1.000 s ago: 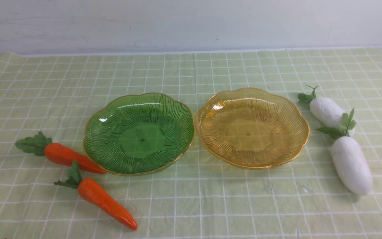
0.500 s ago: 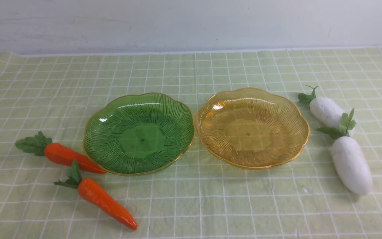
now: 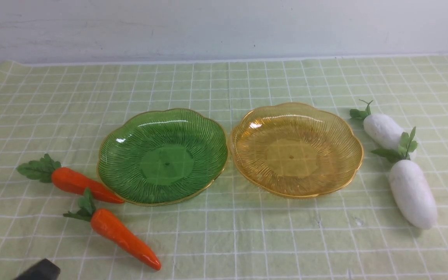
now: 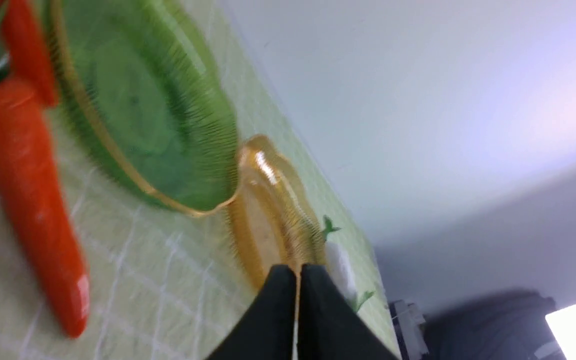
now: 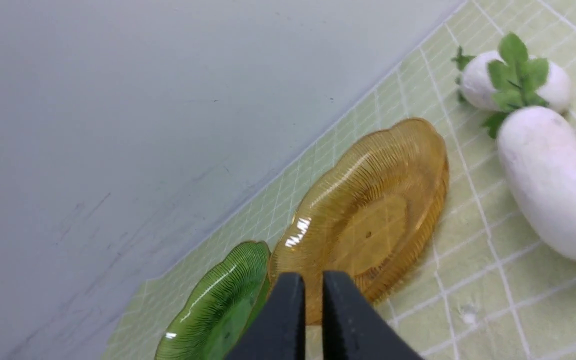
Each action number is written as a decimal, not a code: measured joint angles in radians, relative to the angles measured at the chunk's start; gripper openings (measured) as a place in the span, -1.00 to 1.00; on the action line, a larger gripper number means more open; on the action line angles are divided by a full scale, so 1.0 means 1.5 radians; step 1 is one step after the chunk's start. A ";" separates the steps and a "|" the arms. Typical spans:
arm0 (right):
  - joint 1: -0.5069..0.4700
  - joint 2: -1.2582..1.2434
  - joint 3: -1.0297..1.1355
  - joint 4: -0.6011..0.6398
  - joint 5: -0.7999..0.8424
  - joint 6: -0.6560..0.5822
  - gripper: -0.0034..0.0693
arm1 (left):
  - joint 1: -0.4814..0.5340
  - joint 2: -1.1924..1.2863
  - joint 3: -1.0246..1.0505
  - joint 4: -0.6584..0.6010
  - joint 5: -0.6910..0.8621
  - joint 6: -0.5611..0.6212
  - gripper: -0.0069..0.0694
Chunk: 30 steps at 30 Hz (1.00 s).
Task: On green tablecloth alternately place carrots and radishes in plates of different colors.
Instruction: 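Place the white radish on the plate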
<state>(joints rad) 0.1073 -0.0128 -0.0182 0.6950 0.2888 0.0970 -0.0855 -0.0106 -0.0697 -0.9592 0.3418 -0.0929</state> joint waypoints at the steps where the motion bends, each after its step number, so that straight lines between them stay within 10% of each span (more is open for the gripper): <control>1: 0.000 0.000 -0.025 -0.010 0.002 -0.026 -0.79 | 0.000 0.000 -0.034 -0.001 -0.001 0.033 -0.84; 8: 0.000 0.086 -0.152 -0.116 0.036 -0.109 -0.79 | 0.000 0.115 -0.140 0.031 0.065 0.136 -0.84; 16: 0.000 0.491 -0.300 -0.278 0.313 -0.051 -0.79 | 0.000 0.438 -0.242 0.239 0.349 0.136 -0.84; 30: 0.000 0.970 -0.671 -0.407 0.440 -0.012 -0.65 | 0.000 0.598 -0.323 0.382 0.432 0.138 -0.72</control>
<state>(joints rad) 0.1073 1.4428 -1.0250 0.0844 0.9484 0.0784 -0.0855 0.8870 -0.5543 -0.3859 0.9901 0.1143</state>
